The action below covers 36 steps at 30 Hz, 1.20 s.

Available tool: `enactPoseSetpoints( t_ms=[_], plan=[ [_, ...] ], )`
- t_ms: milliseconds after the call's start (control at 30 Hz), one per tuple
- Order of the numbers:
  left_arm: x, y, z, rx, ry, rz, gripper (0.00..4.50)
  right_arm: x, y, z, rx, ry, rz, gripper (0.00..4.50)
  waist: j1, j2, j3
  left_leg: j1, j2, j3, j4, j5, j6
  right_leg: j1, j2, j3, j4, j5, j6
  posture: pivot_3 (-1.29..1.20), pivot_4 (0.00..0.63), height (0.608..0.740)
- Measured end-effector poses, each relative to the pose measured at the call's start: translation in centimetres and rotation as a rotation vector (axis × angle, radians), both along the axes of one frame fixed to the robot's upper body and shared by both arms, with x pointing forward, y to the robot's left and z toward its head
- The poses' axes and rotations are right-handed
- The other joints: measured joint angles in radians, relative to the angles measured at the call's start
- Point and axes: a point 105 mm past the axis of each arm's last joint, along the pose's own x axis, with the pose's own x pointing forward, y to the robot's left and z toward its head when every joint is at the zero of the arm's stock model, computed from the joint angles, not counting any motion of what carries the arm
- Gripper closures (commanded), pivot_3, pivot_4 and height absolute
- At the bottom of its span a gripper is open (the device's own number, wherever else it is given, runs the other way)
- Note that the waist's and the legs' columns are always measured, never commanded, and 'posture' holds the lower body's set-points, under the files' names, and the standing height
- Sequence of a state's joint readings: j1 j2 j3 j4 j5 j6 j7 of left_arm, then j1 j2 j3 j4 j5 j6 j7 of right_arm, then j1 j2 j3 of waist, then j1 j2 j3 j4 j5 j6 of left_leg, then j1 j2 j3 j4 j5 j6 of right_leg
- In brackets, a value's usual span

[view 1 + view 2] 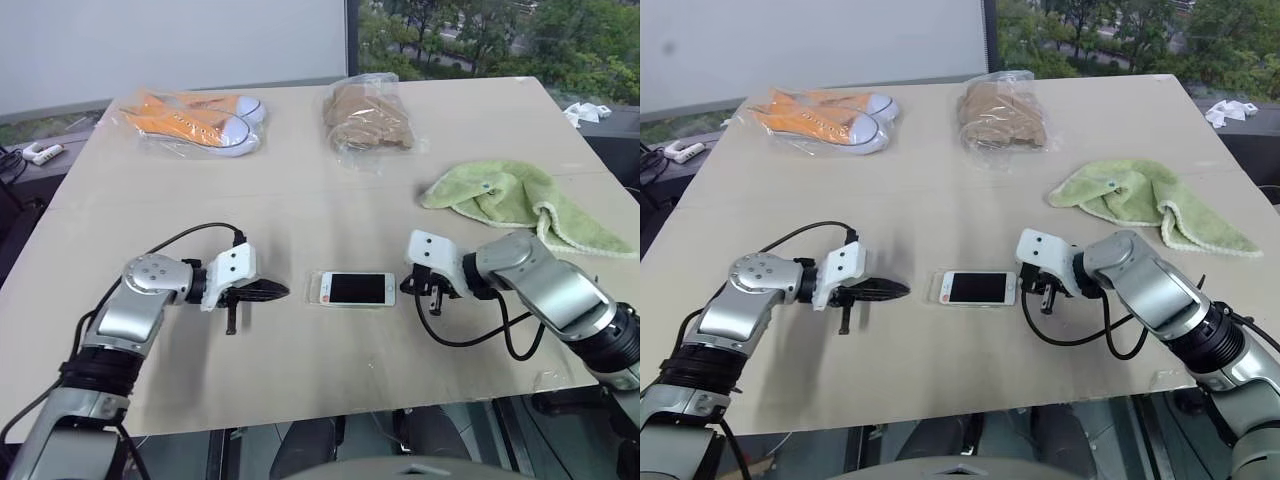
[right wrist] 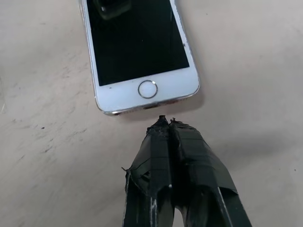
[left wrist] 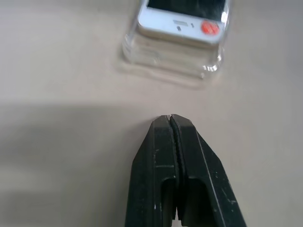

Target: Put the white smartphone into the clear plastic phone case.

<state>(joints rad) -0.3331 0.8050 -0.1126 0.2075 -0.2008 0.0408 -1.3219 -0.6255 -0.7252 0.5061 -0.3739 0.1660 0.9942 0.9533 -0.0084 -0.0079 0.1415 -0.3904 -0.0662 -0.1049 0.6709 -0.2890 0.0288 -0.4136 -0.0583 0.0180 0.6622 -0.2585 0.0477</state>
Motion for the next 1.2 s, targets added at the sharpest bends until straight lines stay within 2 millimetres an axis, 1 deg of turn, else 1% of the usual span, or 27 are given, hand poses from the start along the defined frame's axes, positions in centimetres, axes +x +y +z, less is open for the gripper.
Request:
enactPoseSetpoints(
  t_ms=[167,300,533,633,833,1200],
  plan=[
    [0.3,-1.7,-0.2,-0.046,0.001,-0.031,4.50,-0.1,0.0,-0.2,-0.006,0.004,0.004,4.47,-0.002,0.000,0.000,0.000,0.000,0.000,0.000,0.000,0.000,0.000,0.000,0.000,0.000,0.000,0.000,0.00,0.150,0.740],
    [0.7,-2.7,-0.2,-0.047,0.001,-0.054,4.50,-0.1,0.1,-0.2,-0.008,0.005,0.005,4.47,-0.003,0.000,0.000,0.000,0.000,0.000,0.000,0.000,0.000,0.000,0.000,0.000,0.000,0.000,0.000,0.00,0.150,0.740],
    [0.9,-3.4,-0.2,-0.061,0.021,-0.059,4.50,0.1,1.0,0.1,-0.003,-0.004,0.027,4.47,-0.003,0.000,0.000,-0.001,0.000,0.000,0.001,0.000,0.000,0.000,0.000,0.000,0.000,0.000,0.000,0.00,0.150,0.740],
    [1.0,-3.8,-0.3,-0.071,0.024,-0.062,4.50,0.2,1.2,-0.2,-0.012,-0.002,0.024,4.47,-0.002,0.000,0.000,-0.001,-0.001,0.000,0.001,0.000,0.000,0.000,0.000,0.000,0.000,0.000,0.000,0.00,0.150,0.740],
    [1.2,-4.5,-0.3,-0.080,0.030,-0.062,4.50,0.7,1.2,-0.3,-0.042,-0.019,0.019,4.47,-0.002,0.000,0.000,-0.001,-0.001,-0.001,0.001,0.000,0.000,0.000,0.000,-0.001,0.000,0.000,0.000,0.00,0.150,0.740],
    [1.3,-5.1,-0.5,-0.084,0.046,-0.041,4.50,1.6,1.2,-0.6,-0.067,-0.026,-0.007,4.47,0.002,0.000,-0.001,0.000,-0.001,-0.002,0.006,0.000,0.000,0.001,0.000,-0.002,0.001,0.001,0.001,0.00,0.150,0.740]
  ],
)
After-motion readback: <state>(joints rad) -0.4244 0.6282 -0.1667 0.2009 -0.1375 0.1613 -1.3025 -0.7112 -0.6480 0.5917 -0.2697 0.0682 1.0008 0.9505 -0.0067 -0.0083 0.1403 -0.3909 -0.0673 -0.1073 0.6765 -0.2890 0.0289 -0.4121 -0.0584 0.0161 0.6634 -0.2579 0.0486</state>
